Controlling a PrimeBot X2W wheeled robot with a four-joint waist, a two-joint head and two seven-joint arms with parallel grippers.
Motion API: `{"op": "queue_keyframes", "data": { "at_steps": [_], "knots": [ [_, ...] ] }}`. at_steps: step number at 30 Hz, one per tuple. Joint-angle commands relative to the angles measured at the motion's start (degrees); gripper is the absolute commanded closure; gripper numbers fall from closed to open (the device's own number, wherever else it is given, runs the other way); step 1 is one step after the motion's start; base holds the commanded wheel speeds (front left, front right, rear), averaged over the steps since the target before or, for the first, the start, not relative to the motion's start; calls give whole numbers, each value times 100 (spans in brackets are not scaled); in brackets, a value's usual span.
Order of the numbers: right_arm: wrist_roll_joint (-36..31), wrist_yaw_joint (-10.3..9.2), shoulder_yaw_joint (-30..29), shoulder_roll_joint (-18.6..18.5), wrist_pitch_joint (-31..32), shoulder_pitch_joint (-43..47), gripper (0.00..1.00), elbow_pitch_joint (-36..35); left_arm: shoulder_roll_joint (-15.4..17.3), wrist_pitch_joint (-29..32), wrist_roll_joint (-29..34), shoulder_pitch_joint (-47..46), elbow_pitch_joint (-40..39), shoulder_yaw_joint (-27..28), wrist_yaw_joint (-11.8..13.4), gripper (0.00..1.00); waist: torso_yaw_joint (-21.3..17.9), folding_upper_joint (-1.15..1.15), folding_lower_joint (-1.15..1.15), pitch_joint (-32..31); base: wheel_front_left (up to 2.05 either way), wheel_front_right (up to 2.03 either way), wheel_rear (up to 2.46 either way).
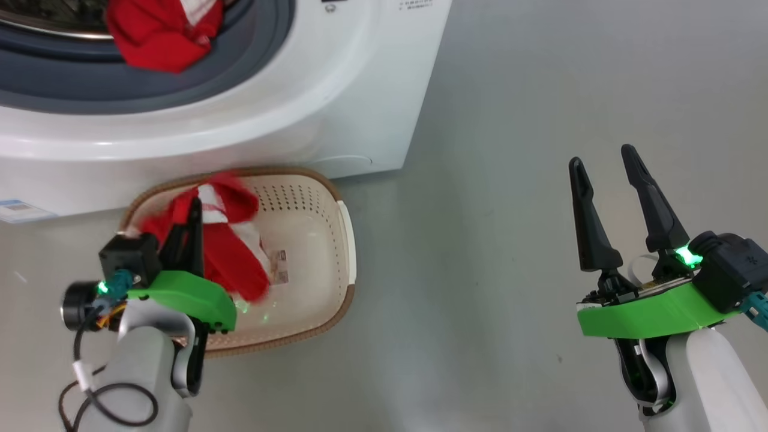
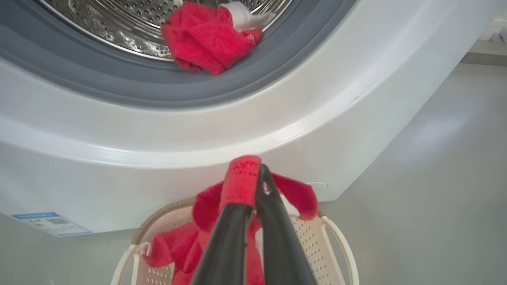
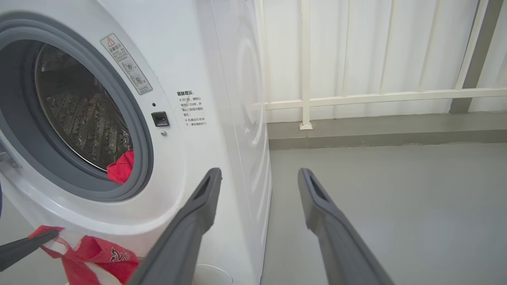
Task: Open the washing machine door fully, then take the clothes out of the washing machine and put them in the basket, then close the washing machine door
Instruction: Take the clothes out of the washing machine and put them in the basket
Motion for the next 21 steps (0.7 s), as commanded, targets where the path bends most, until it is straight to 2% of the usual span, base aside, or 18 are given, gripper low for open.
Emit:
{"op": "queue_keyframes", "data": {
  "at_steps": [1,12,15,21],
  "knots": [
    [44,35,134,-17,-36,-112,0,-152,86,-50,40,-135,166,196,-56,100,-63,0,0,167,0,0,0],
    [69,35,280,-17,-36,-311,0,-110,-27,-42,-68,-1029,2489,354,-131,100,-264,0,0,646,0,0,0],
    [99,35,308,-17,-36,-341,0,-97,2,152,-126,-1267,3072,358,-178,100,-351,0,0,777,0,0,0],
    [146,35,341,-17,-36,-399,0,-131,79,334,-167,-1567,3591,334,-156,100,-492,0,0,1030,0,0,0]
  ]
}}
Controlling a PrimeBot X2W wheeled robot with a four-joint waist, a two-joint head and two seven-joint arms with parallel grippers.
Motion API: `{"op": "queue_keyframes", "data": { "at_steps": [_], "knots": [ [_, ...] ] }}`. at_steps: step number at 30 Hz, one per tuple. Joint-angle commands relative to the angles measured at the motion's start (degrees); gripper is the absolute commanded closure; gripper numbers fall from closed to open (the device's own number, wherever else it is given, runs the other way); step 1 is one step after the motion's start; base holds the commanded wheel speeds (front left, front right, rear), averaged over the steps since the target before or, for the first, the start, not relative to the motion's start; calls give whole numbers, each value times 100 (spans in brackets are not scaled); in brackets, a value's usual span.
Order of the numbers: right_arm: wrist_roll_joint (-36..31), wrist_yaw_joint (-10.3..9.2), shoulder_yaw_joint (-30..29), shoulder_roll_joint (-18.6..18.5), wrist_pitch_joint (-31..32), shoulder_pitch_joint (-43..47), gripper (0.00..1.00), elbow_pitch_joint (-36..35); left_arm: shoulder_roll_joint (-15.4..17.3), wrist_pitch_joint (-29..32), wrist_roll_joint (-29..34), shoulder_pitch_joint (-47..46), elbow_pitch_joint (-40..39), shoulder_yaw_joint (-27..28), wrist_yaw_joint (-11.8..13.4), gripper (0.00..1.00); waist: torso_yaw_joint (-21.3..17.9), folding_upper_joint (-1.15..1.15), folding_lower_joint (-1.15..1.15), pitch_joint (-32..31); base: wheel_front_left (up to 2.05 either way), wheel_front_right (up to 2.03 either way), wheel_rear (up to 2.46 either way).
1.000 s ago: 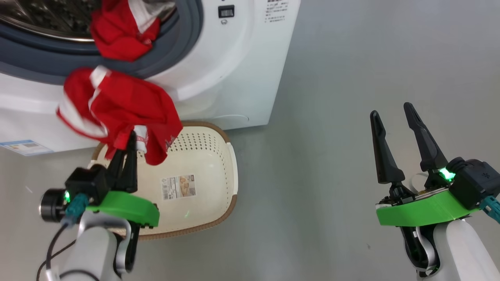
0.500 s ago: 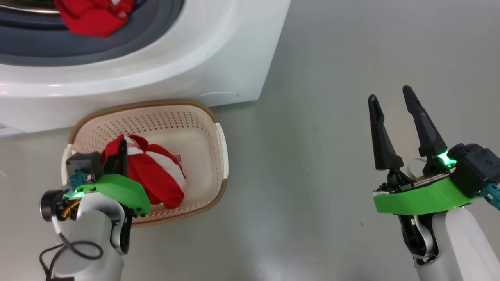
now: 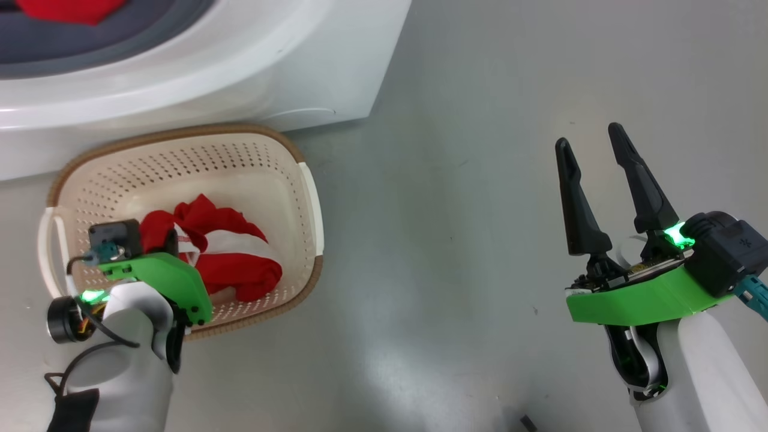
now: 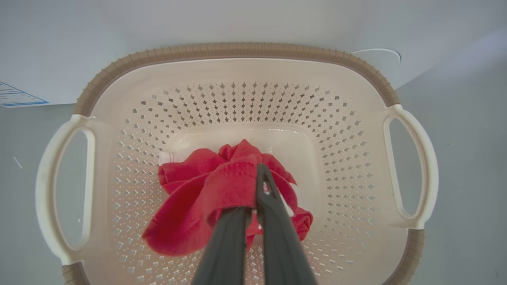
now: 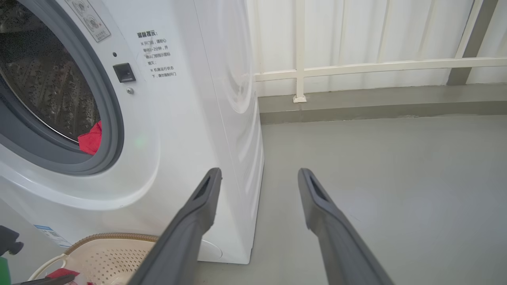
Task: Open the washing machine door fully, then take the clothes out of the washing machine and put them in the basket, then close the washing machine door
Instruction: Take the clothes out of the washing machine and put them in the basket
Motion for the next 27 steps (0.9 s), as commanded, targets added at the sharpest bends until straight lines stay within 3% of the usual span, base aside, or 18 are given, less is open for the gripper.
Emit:
{"op": "queue_keyframes", "data": {
  "at_steps": [1,8,9,12,15,17,27],
  "knots": [
    [74,35,142,-16,-36,-81,0,-153,235,16,-72,-24,11,116,-3,100,-128,0,0,176,0,0,0],
    [89,35,153,-16,-36,-125,0,-157,290,69,-102,-155,139,68,18,100,-194,0,0,345,0,0,0],
    [95,35,156,-16,-36,-134,0,-155,304,74,-103,-173,157,48,29,83,-202,0,0,371,0,0,0],
    [100,35,157,-16,-36,-145,0,-137,314,104,-94,-194,177,2,30,65,-200,0,0,375,0,0,0],
    [111,35,153,-16,-36,-158,0,-106,310,98,-110,-214,189,-19,28,40,-187,0,0,352,0,0,0],
    [120,35,152,-16,-36,-163,0,-80,299,75,-126,-217,194,-28,35,0,-171,0,0,320,0,0,0],
    [157,35,134,-16,-36,-102,0,8,223,-160,-181,-105,202,-85,-3,0,-72,0,0,-31,0,0,0]
  ]
}}
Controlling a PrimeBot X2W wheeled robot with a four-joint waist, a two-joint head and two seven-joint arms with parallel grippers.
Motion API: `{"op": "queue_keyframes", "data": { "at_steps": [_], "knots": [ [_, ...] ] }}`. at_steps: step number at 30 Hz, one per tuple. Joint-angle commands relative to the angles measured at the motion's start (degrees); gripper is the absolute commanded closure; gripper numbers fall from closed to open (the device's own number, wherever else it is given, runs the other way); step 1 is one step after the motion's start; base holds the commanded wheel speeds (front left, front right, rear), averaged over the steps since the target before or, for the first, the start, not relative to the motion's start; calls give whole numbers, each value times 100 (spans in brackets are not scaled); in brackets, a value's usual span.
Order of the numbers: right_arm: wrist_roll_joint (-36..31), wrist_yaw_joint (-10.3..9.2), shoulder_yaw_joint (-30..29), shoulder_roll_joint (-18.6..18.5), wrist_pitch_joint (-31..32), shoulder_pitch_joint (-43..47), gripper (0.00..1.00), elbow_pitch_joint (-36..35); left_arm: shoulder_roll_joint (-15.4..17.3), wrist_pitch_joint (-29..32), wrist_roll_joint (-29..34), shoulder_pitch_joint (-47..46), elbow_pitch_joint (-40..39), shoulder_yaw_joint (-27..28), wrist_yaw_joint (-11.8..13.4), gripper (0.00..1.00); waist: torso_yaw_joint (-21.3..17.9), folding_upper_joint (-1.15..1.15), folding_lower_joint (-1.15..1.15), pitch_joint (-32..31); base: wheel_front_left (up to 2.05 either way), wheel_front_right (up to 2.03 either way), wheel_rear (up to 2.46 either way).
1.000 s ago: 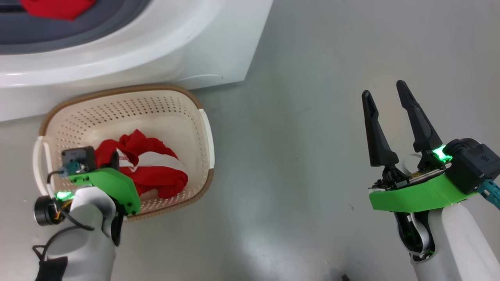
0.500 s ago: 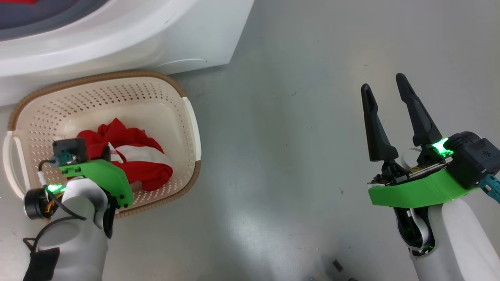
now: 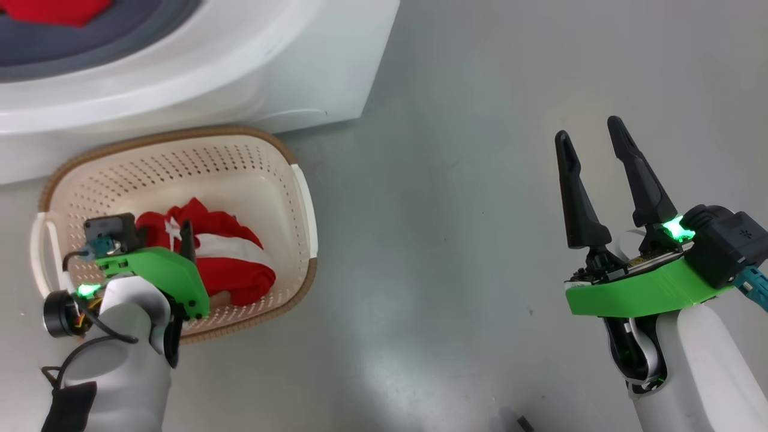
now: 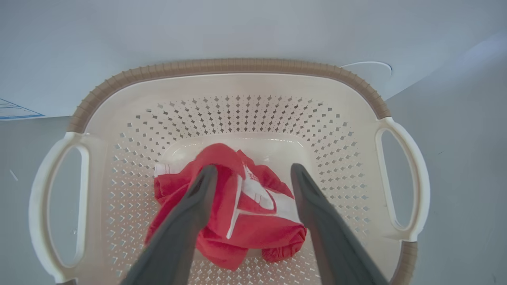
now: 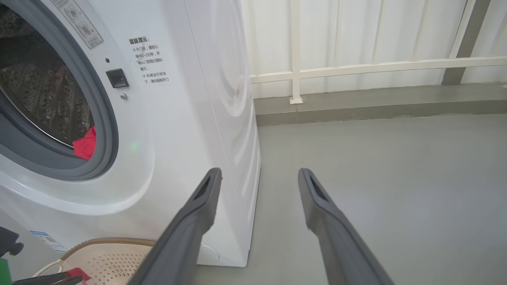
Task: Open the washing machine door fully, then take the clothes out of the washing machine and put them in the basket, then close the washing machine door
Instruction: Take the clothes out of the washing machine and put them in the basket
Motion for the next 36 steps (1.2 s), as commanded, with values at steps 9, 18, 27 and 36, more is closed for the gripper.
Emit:
{"op": "queue_keyframes", "data": {
  "at_steps": [9,18,27,36],
  "knots": [
    [-13,35,67,-17,-37,183,0,-38,48,-265,-154,331,-415,141,-154,0,235,0,0,-523,0,0,0],
    [-57,35,-46,-17,-37,324,0,35,-54,-276,-33,1203,-2359,353,-72,0,390,0,0,-1044,0,0,0],
    [-275,35,-311,-17,-37,492,0,72,-156,-277,257,2463,-4828,728,46,0,454,0,0,-1548,0,0,0],
    [-515,35,-459,-17,-37,707,0,69,-256,-277,422,3429,-6364,766,161,0,492,0,0,-1932,0,0,0]
  ]
}}
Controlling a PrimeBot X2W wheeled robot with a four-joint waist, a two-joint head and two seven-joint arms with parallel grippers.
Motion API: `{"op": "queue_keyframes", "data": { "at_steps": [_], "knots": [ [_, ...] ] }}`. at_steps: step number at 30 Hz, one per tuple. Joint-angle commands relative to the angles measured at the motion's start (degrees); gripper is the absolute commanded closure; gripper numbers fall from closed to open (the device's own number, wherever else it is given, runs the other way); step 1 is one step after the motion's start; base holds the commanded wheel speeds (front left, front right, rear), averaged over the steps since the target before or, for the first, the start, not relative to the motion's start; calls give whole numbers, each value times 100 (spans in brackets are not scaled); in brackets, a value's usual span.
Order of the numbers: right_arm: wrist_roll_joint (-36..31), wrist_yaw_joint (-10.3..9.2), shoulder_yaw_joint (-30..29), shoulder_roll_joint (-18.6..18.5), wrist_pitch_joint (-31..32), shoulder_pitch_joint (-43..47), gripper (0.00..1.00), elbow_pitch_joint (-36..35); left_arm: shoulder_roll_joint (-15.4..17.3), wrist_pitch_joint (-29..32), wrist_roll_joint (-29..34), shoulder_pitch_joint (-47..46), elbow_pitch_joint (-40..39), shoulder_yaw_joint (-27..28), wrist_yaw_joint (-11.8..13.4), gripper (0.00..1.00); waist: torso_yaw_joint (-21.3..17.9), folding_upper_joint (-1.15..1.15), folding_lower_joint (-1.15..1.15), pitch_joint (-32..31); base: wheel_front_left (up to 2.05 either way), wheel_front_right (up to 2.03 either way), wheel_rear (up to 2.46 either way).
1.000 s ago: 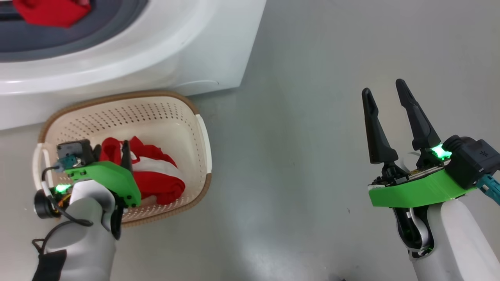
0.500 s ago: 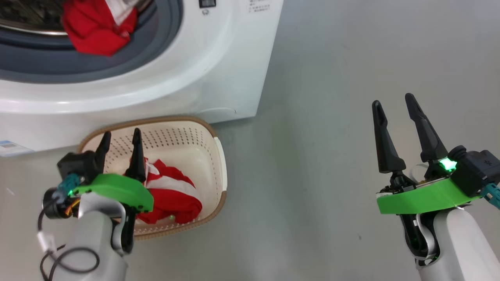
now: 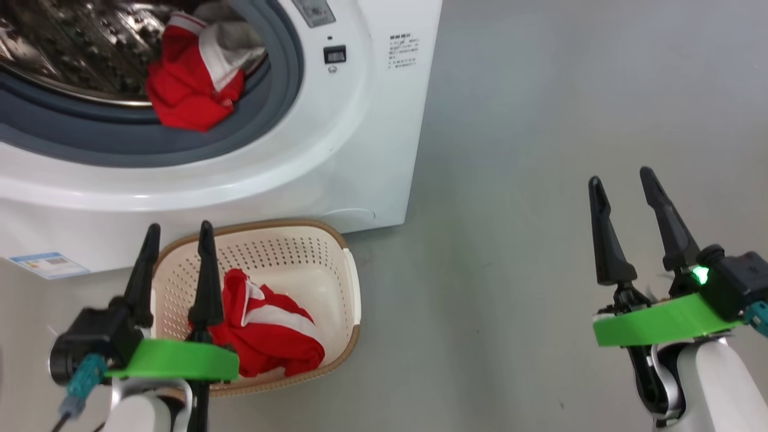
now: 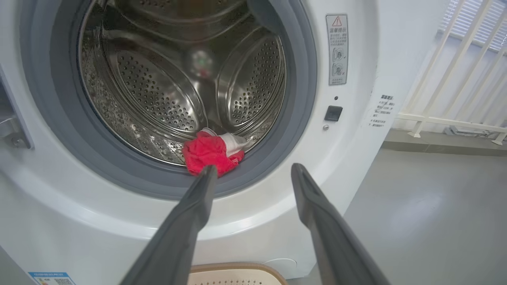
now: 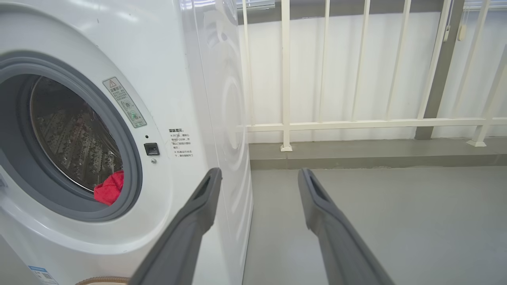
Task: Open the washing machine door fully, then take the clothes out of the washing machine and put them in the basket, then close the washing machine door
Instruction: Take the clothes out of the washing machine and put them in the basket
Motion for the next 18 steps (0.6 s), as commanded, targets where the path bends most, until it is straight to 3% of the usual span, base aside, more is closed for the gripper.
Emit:
{"op": "queue_keyframes", "data": {
  "at_steps": [1,9,18],
  "knots": [
    [-119,35,100,-16,-36,97,0,-147,54,-44,71,126,-303,145,74,0,34,0,0,-141,0,0,0],
    [-230,35,58,-16,-36,254,0,-229,36,-44,137,621,-1005,167,315,0,21,0,0,-329,0,0,0],
    [-289,35,63,-16,-36,546,0,-255,35,-44,350,1160,-1409,53,385,0,21,0,0,-643,0,0,0]
  ]
}}
